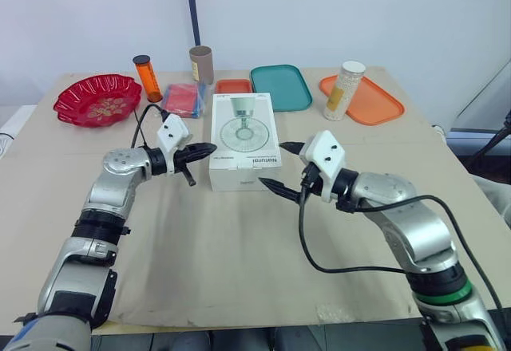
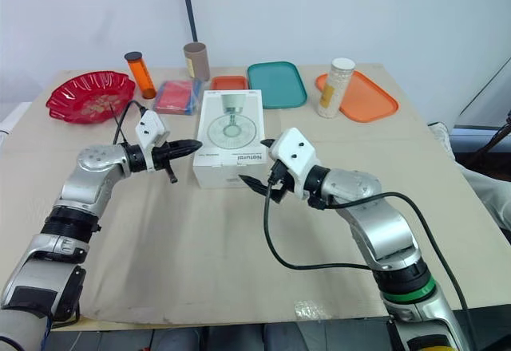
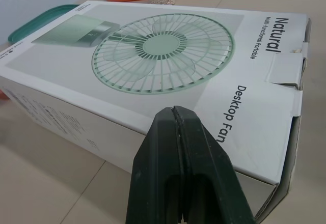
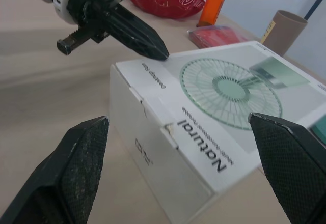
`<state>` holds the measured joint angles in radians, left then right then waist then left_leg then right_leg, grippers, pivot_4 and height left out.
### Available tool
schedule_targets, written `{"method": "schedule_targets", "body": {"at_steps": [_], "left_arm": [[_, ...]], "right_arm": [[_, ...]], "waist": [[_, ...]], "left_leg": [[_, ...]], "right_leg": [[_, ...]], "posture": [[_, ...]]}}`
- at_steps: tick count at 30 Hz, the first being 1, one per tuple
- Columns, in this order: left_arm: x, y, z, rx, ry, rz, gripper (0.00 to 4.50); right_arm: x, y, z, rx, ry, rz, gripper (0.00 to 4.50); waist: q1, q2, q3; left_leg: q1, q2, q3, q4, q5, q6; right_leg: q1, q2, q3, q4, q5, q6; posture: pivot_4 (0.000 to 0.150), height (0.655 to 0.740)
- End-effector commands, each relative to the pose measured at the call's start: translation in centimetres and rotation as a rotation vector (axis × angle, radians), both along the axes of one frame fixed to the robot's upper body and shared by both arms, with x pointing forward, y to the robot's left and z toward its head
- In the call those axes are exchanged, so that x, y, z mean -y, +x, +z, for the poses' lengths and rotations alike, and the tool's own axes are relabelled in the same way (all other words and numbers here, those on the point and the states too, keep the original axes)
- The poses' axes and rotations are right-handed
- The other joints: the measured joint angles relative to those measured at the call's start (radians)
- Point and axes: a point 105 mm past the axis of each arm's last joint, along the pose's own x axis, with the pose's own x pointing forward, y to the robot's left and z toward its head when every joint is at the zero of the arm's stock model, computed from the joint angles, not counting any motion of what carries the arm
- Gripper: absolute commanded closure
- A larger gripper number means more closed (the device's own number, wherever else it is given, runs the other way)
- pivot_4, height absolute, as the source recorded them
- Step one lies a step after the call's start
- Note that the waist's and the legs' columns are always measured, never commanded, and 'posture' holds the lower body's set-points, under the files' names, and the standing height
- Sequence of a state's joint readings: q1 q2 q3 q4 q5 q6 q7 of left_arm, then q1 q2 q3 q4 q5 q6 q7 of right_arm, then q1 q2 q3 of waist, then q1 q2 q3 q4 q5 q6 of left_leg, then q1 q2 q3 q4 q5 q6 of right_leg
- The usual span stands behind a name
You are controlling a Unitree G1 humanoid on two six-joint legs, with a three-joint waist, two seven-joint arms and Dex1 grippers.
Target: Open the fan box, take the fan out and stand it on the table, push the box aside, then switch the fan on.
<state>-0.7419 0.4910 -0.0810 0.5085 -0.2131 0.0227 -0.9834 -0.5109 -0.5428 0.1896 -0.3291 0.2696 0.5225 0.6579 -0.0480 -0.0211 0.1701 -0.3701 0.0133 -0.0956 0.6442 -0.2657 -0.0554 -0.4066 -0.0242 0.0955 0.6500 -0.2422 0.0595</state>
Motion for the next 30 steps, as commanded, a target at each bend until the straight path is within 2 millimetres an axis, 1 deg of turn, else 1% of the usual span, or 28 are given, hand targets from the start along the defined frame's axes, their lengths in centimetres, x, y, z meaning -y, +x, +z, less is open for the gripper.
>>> {"method": "schedule_targets", "body": {"at_steps": [1, 5, 9, 13, 18, 25, 30], "left_arm": [[0.0, -0.2, -0.6, -0.003, 0.031, -0.014, 4.48], [-0.2, -0.2, -0.6, 0.002, 0.032, -0.012, 4.48], [-0.2, -0.1, -0.1, 0.016, 0.015, 0.001, 4.48], [0.0, -0.2, -0.1, 0.028, 0.019, -0.001, 4.48], [0.2, -0.3, -0.3, 0.028, 0.014, -0.003, 4.48], [0.5, -0.6, -0.5, 0.027, 0.015, -0.013, 4.48], [0.6, -0.7, -0.6, 0.03, 0.017, -0.017, 4.48]], "right_arm": [[-0.5, 1.2, 0.8, 0.04, 0.008, -0.005, 0.0], [-0.8, 2.8, 0.6, 0.04, -0.014, -0.032, 0.0], [-0.9, 3.8, 0.0, 0.042, -0.055, -0.032, 0.0], [-1.2, 3.3, -0.6, 0.048, -0.092, 0.026, 0.0], [-1.3, 3.4, -0.5, 0.049, -0.08, 0.027, 0.0], [-1.2, 4.5, 0.0, 0.043, -0.049, -0.028, 0.0], [-0.8, 5.2, 0.0, 0.036, -0.049, -0.07, 0.0]], "waist": [[0.0, 0.0, 0.0], [0.0, 0.0, 0.0], [0.0, 0.0, 0.0], [0.0, 0.0, 0.0], [0.0, 0.0, 0.0], [0.0, 0.0, 0.0], [0.0, 0.0, 0.0]], "left_leg": [[0.0, 0.0, 0.0, 0.0, 0.0, 0.0], [-0.001, 0.0, 0.0, 0.0, 0.0, 0.0], [-0.001, 0.0, -0.001, 0.0, 0.0, 0.0], [-0.001, 0.0, -0.001, 0.0, 0.0, 0.0], [-0.001, 0.0, -0.001, 0.001, 0.0, 0.0], [-0.001, 0.0, -0.001, 0.0, 0.0, 0.0], [-0.001, 0.0, -0.001, 0.0, 0.0, 0.0]], "right_leg": [[0.0, 0.0, 0.0, 0.0, 0.0, 0.0], [-0.001, 0.0, 0.0, 0.0, 0.0, 0.0], [0.0, -0.001, -0.001, 0.0, 0.0, 0.0], [0.0, -0.001, -0.001, 0.001, 0.0, 0.0], [0.0, -0.001, -0.001, 0.001, 0.0, 0.0], [-0.001, -0.001, -0.001, 0.001, 0.0, 0.0], [-0.001, -0.001, -0.002, 0.001, 0.0, 0.0]], "posture": [[0.15, 0.74], [0.15, 0.74], [0.15, 0.74], [0.15, 0.74], [0.15, 0.74], [0.15, 0.74], [0.15, 0.74]]}}
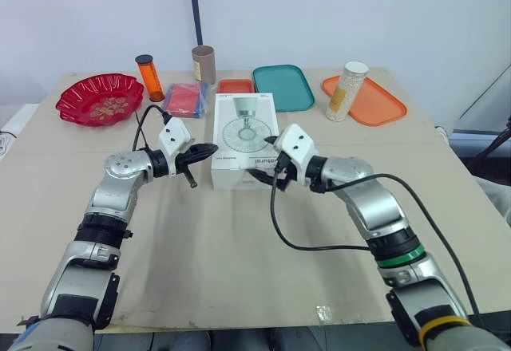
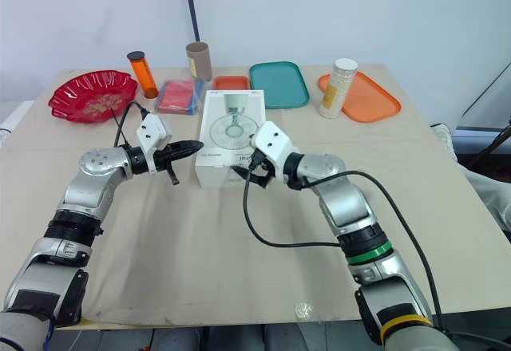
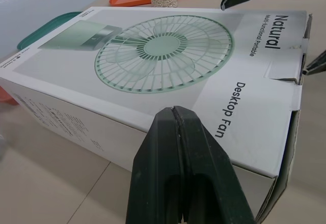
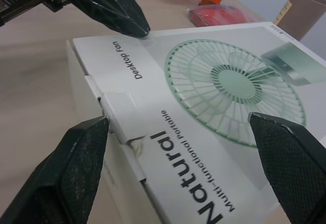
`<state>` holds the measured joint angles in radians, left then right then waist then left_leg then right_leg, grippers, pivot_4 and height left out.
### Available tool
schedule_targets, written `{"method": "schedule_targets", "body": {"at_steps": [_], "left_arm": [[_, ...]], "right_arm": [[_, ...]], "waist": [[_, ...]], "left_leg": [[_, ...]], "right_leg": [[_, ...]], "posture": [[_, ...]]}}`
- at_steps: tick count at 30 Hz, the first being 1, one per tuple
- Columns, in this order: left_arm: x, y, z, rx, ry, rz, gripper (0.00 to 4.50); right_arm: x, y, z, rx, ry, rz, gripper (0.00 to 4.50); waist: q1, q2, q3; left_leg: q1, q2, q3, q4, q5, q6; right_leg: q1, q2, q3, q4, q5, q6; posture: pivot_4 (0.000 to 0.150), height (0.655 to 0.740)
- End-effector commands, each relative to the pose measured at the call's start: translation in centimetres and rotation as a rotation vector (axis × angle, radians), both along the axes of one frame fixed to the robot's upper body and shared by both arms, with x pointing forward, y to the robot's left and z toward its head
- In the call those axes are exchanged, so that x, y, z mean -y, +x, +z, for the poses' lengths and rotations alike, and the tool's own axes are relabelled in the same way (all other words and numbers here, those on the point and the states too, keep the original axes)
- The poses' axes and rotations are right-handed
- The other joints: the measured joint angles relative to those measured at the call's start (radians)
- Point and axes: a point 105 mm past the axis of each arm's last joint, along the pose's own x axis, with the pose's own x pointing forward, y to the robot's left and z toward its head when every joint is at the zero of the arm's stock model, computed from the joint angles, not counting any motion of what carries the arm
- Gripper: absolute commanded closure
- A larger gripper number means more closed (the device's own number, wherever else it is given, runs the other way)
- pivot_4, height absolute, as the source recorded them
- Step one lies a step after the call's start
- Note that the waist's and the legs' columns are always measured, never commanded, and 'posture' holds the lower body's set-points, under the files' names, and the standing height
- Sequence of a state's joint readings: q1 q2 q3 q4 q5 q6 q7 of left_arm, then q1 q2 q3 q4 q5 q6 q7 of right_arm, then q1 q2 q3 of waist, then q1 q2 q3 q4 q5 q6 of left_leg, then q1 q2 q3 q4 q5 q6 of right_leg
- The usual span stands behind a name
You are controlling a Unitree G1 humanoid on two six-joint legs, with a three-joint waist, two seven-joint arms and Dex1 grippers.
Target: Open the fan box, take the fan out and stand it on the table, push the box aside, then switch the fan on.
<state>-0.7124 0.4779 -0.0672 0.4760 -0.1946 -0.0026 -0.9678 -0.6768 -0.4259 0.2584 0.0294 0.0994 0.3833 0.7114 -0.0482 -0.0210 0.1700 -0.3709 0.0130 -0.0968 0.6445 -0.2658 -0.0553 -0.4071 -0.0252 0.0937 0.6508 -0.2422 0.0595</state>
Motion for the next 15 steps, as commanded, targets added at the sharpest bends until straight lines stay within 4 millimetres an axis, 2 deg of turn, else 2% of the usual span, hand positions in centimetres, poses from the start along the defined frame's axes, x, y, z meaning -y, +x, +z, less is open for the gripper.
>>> {"method": "schedule_targets", "body": {"at_steps": [1, 15], "left_arm": [[0.5, -0.4, -0.5, -0.003, 0.018, -0.023, 4.48], [1.0, -0.6, -1.2, -0.007, 0.038, -0.045, 4.48]], "right_arm": [[0.8, 0.9, 1.8, 0.05, 0.033, -0.057, 0.0], [1.8, 2.1, 3.5, -0.011, 0.172, -0.162, 0.0]], "waist": [[0.0, 0.0, 0.0], [0.0, 0.0, 0.0]], "left_leg": [[0.0, 0.0, 0.0, 0.0, 0.0, 0.0], [0.0, 0.0, 0.0, 0.001, 0.0, 0.0]], "right_leg": [[0.0, 0.0, 0.0, 0.0, 0.0, 0.0], [0.0, 0.0, 0.0, 0.001, 0.0, 0.0]], "posture": [[0.15, 0.74], [0.15, 0.74]]}}
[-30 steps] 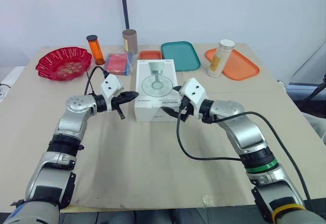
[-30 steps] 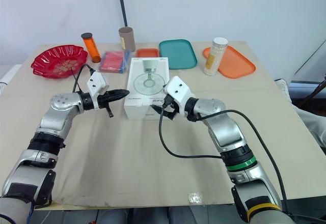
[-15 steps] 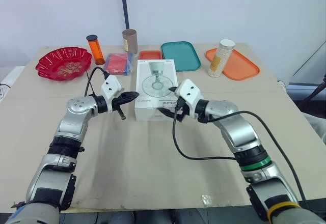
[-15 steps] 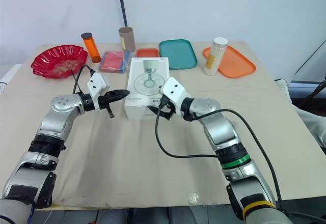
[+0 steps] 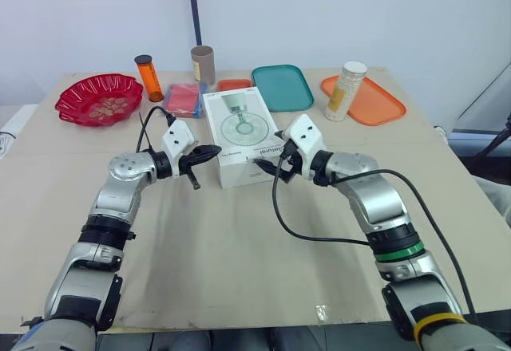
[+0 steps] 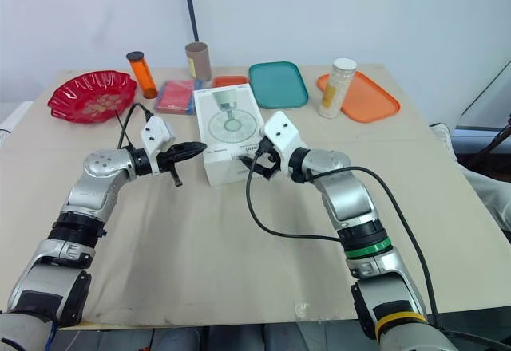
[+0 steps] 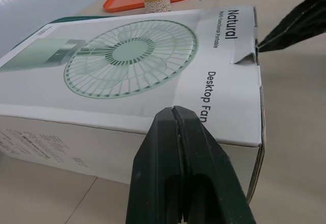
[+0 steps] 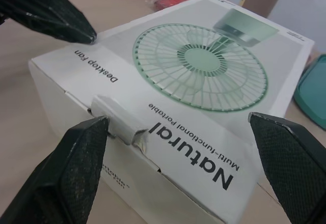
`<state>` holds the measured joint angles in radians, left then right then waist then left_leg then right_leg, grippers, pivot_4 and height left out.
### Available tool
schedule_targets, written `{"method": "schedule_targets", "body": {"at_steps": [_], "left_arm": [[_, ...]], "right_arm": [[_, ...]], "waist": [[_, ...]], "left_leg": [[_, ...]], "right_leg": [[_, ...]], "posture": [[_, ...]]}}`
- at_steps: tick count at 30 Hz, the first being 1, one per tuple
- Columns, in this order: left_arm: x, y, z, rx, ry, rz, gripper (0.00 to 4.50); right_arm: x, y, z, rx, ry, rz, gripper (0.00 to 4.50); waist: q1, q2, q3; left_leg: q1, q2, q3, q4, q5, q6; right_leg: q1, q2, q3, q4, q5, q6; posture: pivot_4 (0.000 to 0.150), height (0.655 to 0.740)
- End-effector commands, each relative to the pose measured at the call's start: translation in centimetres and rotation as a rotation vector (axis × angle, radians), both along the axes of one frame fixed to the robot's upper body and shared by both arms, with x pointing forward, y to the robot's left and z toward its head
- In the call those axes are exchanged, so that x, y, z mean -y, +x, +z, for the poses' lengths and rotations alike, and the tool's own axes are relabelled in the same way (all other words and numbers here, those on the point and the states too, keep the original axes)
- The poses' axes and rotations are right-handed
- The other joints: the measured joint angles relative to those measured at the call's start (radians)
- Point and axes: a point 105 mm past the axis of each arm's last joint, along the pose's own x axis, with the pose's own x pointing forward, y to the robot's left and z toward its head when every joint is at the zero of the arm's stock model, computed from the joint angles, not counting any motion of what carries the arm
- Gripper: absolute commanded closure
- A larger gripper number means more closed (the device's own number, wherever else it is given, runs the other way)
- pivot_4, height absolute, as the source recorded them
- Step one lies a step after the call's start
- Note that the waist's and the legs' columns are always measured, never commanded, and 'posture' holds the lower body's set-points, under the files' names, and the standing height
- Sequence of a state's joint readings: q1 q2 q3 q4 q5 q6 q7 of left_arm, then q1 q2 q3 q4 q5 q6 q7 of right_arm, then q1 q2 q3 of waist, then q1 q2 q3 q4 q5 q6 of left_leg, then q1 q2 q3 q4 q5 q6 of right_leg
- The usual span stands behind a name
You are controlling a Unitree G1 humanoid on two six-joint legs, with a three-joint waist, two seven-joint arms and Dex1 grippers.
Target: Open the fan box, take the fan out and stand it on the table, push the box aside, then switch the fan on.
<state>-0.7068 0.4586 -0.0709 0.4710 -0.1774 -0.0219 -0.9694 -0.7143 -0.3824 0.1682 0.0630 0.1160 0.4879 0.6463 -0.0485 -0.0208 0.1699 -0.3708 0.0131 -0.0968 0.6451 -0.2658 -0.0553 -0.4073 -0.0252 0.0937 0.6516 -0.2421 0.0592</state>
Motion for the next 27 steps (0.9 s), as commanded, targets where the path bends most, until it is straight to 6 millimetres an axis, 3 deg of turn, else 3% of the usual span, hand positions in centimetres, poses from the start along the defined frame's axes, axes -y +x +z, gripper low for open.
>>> {"method": "schedule_targets", "body": {"at_steps": [1, 9, 19, 27], "left_arm": [[0.4, -0.5, -1.0, -0.019, 0.034, -0.027, 4.48], [0.3, -0.5, -1.0, -0.017, 0.038, -0.025, 4.48], [0.0, -0.5, -0.7, -0.006, 0.04, -0.015, 4.48], [-0.2, -0.5, -0.5, 0.006, 0.037, -0.004, 4.48]], "right_arm": [[0.4, 0.5, 2.5, 0.035, 0.082, -0.037, 0.0], [0.9, 1.5, 3.2, 0.011, 0.144, -0.103, 0.0], [4.6, 3.3, 0.8, -0.057, 0.133, -0.302, 0.0], [5.8, 3.9, -1.1, -0.099, 0.128, -0.399, 0.0]], "waist": [[0.0, 0.0, 0.0], [0.0, 0.0, 0.0], [0.0, 0.0, 0.0], [0.0, 0.002, -0.001]], "left_leg": [[0.0, 0.0, 0.0, 0.0, 0.0, 0.0], [0.0, 0.0, 0.0, 0.0, 0.0, 0.0], [0.0, 0.0, 0.0, 0.0, 0.0, 0.0], [0.0, 0.0, 0.0, 0.0, 0.0, 0.0]], "right_leg": [[0.0, 0.0, 0.0, 0.0, 0.0, 0.0], [0.0, 0.0, 0.0, 0.0, 0.0, 0.0], [0.0, 0.0, 0.0, 0.0, 0.0, 0.0], [0.0, 0.0, 0.0, 0.0, 0.0, 0.0]], "posture": [[0.15, 0.74], [0.15, 0.74], [0.15, 0.74], [0.15, 0.74]]}}
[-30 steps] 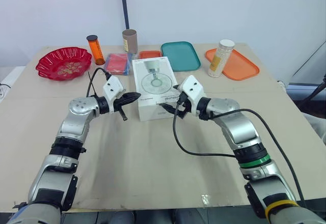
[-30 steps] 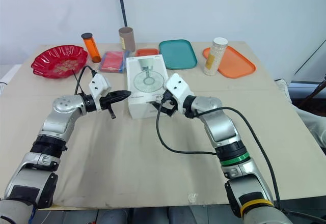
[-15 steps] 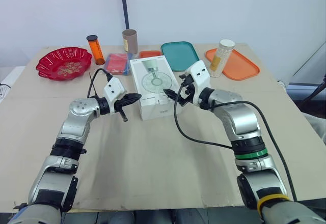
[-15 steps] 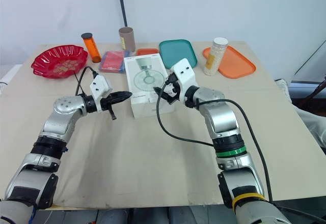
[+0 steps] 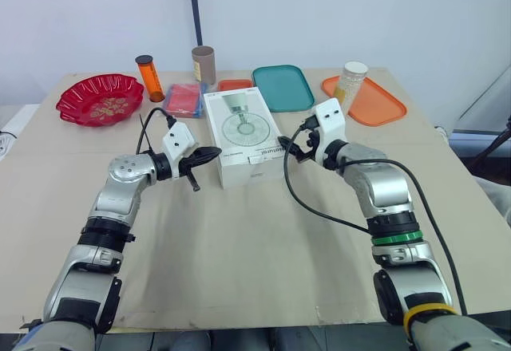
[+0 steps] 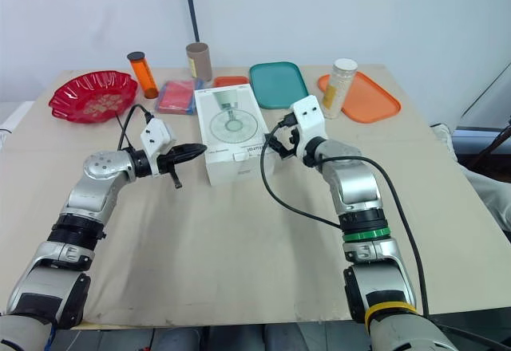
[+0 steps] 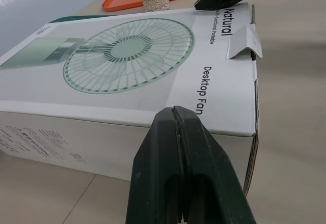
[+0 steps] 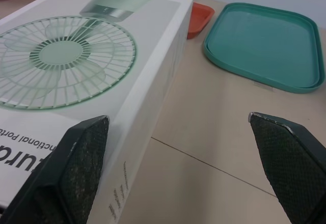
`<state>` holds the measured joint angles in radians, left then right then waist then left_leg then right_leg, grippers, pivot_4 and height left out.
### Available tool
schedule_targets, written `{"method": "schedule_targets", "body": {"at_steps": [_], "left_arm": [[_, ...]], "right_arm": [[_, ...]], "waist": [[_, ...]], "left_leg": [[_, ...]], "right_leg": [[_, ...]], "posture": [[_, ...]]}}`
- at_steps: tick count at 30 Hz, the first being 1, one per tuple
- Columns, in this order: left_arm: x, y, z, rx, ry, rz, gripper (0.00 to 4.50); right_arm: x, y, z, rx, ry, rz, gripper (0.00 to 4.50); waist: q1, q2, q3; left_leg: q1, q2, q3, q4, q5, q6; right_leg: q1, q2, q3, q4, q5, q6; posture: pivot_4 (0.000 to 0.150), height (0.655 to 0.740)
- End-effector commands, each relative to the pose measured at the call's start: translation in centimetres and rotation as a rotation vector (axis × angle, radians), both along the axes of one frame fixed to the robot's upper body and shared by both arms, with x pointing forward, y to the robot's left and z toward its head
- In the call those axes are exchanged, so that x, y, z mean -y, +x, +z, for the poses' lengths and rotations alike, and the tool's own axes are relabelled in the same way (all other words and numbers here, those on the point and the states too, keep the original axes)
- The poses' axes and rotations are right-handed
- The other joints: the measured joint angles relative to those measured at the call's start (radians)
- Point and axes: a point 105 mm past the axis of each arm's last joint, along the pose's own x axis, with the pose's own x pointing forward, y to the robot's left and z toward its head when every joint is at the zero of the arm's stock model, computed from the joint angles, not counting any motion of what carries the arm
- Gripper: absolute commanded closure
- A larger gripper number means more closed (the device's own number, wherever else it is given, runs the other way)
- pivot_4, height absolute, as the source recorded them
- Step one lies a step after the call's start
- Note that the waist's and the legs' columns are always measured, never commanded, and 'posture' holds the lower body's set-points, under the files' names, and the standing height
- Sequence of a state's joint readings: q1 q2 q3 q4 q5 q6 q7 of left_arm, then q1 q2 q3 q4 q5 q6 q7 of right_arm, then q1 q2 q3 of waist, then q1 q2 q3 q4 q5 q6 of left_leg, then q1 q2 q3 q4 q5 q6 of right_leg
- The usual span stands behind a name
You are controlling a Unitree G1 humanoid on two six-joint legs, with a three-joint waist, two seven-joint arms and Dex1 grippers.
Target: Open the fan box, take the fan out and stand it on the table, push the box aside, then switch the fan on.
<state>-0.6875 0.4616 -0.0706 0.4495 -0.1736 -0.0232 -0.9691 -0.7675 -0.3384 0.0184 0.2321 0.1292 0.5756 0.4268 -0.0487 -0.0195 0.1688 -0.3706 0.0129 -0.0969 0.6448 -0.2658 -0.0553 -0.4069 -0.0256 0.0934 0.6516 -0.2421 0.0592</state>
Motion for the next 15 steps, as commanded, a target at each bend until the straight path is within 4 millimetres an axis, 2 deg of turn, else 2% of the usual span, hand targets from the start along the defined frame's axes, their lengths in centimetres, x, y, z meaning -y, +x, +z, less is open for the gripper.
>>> {"method": "schedule_targets", "body": {"at_steps": [1, 6, 15], "left_arm": [[-0.1, -0.2, -0.1, 0.007, 0.027, 0.0, 4.48], [-0.1, 0.0, 0.4, 0.022, 0.015, 0.007, 4.48], [-0.7, 0.5, 1.1, 0.047, 0.0, 0.045, 4.48]], "right_arm": [[0.9, 0.3, -1.0, -0.022, -0.025, -0.048, 0.0], [1.0, 0.3, -2.3, -0.047, -0.061, -0.055, 0.0], [-0.8, -0.6, -1.2, -0.044, 0.031, 0.015, 0.0]], "waist": [[0.0, 0.0, 0.0], [0.0, 0.0, -0.002], [-0.001, 0.0, -0.002]], "left_leg": [[0.0, 0.0, 0.0, 0.0, 0.0, 0.0], [0.001, 0.0, 0.0, 0.0, 0.0, 0.0], [0.001, 0.0, 0.0, 0.0, 0.0, 0.0]], "right_leg": [[0.0, 0.0, 0.0, 0.0, 0.0, 0.0], [0.001, 0.0, 0.0, 0.0, 0.0, 0.0], [0.001, 0.0, 0.0, 0.0, 0.0, 0.0]], "posture": [[0.15, 0.74], [0.15, 0.74], [0.15, 0.74]]}}
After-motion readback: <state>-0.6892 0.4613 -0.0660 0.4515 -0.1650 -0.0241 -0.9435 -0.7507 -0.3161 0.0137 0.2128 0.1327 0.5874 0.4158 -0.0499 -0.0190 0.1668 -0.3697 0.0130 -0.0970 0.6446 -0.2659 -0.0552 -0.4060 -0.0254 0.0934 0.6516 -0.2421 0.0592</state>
